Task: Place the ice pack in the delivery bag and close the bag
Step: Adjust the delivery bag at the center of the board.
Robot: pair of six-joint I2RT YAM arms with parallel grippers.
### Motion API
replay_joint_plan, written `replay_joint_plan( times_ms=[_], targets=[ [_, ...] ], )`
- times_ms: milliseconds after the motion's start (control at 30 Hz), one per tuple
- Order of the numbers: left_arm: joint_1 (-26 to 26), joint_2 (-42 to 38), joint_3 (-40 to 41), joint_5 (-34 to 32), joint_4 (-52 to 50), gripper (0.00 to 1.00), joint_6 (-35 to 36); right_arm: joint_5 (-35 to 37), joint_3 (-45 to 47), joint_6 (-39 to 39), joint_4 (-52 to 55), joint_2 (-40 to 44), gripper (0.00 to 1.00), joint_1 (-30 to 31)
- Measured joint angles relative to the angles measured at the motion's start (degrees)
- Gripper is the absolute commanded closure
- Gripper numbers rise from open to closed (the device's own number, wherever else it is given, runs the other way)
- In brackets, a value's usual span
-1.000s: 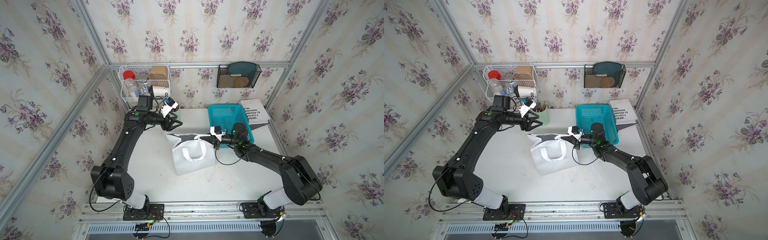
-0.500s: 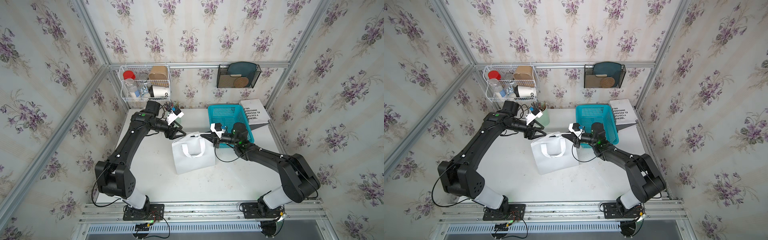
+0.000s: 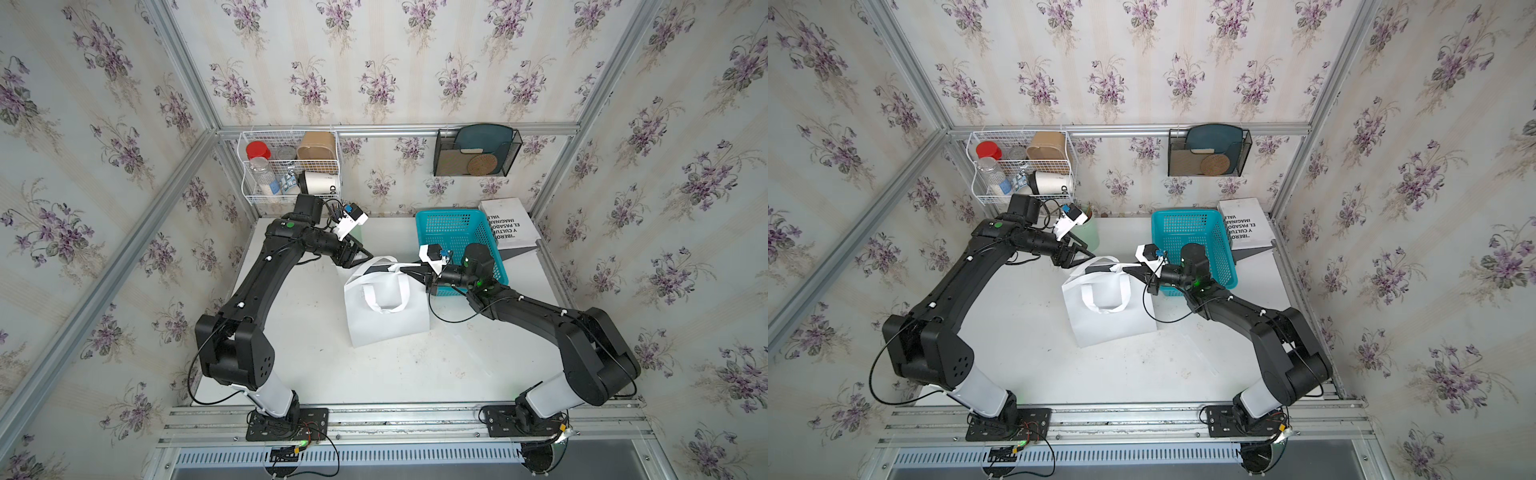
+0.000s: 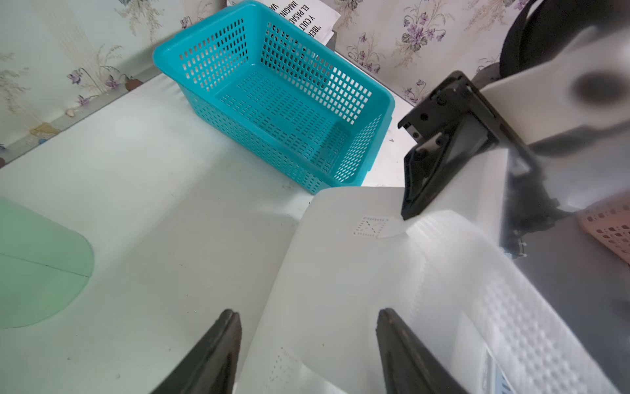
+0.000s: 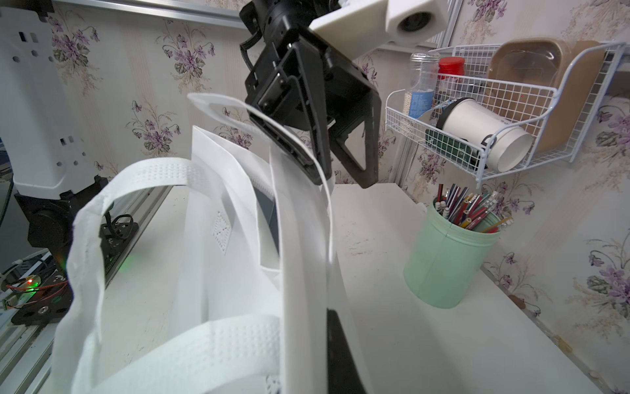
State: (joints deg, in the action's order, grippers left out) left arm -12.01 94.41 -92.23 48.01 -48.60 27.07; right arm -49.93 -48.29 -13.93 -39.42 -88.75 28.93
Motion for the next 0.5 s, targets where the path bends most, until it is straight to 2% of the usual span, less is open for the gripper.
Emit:
replay_joint_plan(
  times_ms=[333,400,500],
  targets=[
    [0.00,0.13,0.57,-0.31,0.22,0.34,-2.97,5.95,-2.08,-1.64,5.07,0.13,1.00,0.68],
    [0.11,-0.04,0.35,-2.56,-0.15,0.33,-4.72,6.86,-1.92,-2.40,5.42,0.59,1.00,0.83],
    [1.36,-1.68,-1.77,-9.44,0.39,0.31,-9.75,7.21,-1.49,-2.91,5.75,1.05,1.00,0.92]
  ],
)
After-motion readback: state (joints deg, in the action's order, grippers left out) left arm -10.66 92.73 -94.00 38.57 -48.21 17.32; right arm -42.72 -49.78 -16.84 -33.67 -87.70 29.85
